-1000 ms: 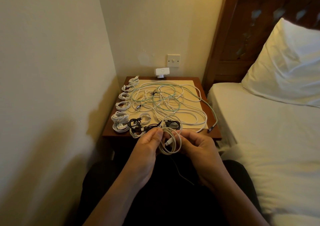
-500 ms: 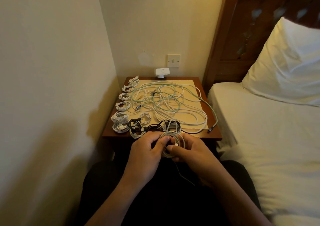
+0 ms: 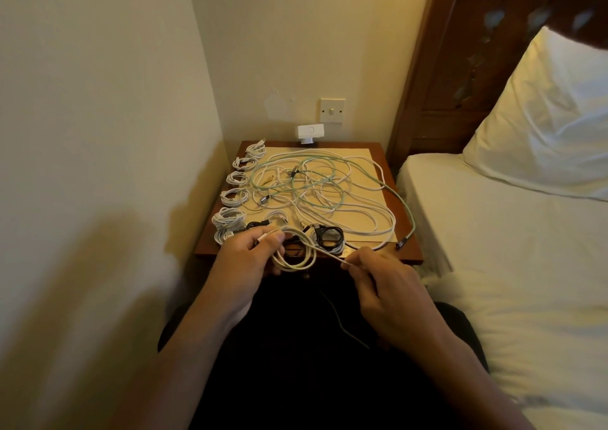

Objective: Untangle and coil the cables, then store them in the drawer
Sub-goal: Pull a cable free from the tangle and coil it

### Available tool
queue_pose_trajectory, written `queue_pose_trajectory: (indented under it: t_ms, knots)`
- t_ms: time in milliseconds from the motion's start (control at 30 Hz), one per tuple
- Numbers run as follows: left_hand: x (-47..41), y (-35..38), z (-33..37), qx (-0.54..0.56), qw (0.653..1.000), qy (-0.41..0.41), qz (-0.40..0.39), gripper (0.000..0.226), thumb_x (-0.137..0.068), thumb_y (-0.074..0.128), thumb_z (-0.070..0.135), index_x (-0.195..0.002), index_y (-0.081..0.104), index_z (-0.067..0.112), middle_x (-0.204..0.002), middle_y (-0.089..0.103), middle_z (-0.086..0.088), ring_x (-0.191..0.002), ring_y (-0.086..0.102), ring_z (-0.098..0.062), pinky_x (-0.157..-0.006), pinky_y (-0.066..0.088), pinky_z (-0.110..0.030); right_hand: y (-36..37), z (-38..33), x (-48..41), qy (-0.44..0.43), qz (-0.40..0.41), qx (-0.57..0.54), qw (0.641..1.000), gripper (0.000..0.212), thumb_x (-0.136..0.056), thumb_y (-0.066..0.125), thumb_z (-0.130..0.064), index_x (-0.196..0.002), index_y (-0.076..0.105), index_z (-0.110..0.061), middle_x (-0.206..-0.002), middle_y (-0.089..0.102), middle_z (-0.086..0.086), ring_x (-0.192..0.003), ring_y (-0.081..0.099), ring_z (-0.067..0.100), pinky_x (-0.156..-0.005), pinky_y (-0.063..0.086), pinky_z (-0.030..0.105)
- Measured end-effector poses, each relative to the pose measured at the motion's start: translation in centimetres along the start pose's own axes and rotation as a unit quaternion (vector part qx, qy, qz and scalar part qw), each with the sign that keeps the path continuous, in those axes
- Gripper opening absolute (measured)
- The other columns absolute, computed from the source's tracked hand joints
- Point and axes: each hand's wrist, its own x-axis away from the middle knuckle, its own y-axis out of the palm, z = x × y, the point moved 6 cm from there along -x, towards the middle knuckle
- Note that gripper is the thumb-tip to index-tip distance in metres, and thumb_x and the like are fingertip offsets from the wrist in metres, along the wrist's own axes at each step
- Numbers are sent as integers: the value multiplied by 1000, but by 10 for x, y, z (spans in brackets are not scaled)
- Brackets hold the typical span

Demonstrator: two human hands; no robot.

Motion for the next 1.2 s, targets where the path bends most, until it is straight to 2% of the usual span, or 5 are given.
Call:
queue_pose_trajectory:
  t_ms: [167,433,800,1000,1200]
  knots:
    - [18,35,-8,252,958,-108,-82,26,-103,50,10,-112,67,-7,-81,66,-11,-74,67,-17,-66,61,-30,-2,2,-4,3,93,-37,995,23,-97,68,-22,-119,74,-29,-106,63,-17,-98,59,0,-81,51,18]
    - [22,38,-15,53,998,27,11,24,-105,54,14,-113,76,14,-100,78,-6,-98,75,-21,-88,61,-44,26,-1,6,154,84,-451,875,22,-97,65,-7,-112,76,-20,-105,79,-3,-105,74,14,-93,59,34]
    - [21,44,-24,91,994,-46,-31,21,-102,57,13,-112,75,12,-99,78,-13,-95,76,-29,-86,60,-44,49,12,5,207,-93,-552,802,24,-99,56,-19,-101,80,-18,-113,76,8,-112,68,24,-102,52,42]
    - [21,23,-19,-157,987,32,13,13,-90,75,28,-101,80,35,-89,74,16,-84,67,5,-70,46,-8,51,11,4,184,-147,-419,877,21,-103,55,-17,-99,76,-17,-99,73,2,-94,69,14,-85,56,29]
    - [28,30,-22,34,998,-46,-2,16,-100,63,20,-106,78,22,-90,78,-6,-88,76,-24,-82,62,-34,47,14,-2,193,-61,-371,906,18,-103,57,-15,-96,74,-14,-92,75,3,-91,74,16,-87,61,33]
